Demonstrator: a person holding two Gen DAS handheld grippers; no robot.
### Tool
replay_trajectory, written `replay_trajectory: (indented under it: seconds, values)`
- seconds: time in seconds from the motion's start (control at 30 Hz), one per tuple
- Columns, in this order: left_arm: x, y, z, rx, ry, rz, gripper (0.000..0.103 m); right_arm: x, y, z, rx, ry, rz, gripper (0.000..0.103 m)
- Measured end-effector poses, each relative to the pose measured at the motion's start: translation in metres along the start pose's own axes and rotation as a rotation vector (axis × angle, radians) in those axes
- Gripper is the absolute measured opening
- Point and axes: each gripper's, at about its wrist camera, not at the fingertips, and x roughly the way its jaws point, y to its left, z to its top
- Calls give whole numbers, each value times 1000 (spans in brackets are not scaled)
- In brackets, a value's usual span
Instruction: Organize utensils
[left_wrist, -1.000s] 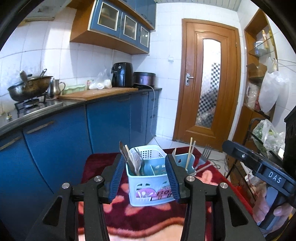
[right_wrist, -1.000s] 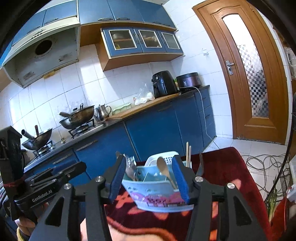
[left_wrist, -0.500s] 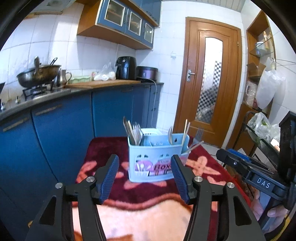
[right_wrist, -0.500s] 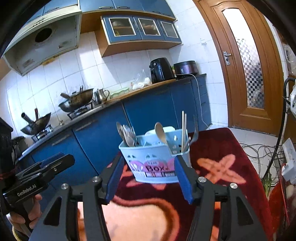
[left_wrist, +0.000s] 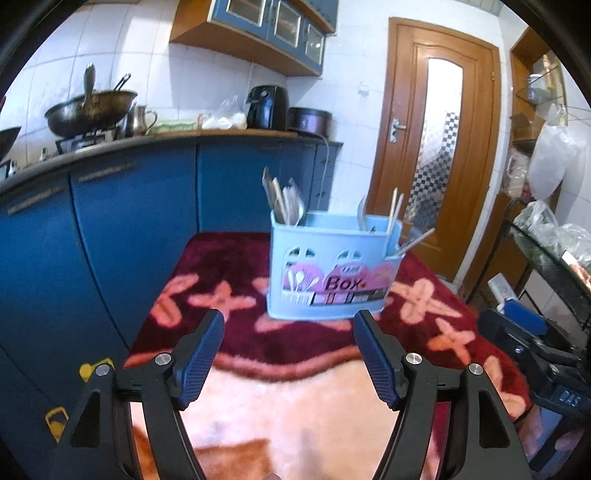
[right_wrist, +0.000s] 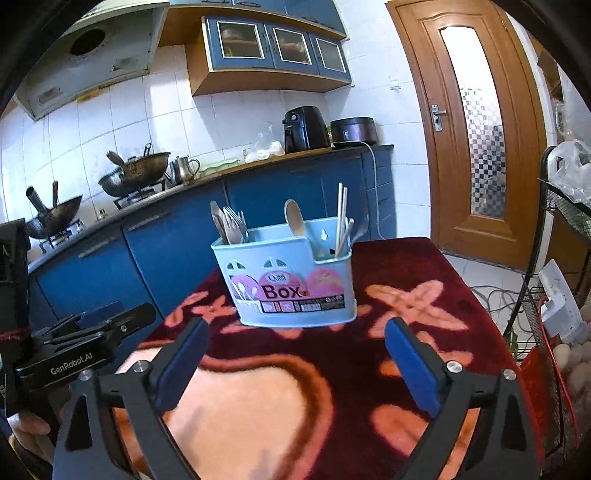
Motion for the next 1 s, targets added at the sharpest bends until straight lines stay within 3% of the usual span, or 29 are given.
replay_trajectory:
  seconds: [0.03,0.4,1.0]
  values:
    - [4,1,-4,-1,4,8,74,3,-1,-3,0,3,-6,103]
    - [37,-1,-34,1,11,56,74,33,-14,-38,-14,33,-73,103]
    - [64,-12,-55,21,61,71,74,50,-31,-56,37,47,-124,103]
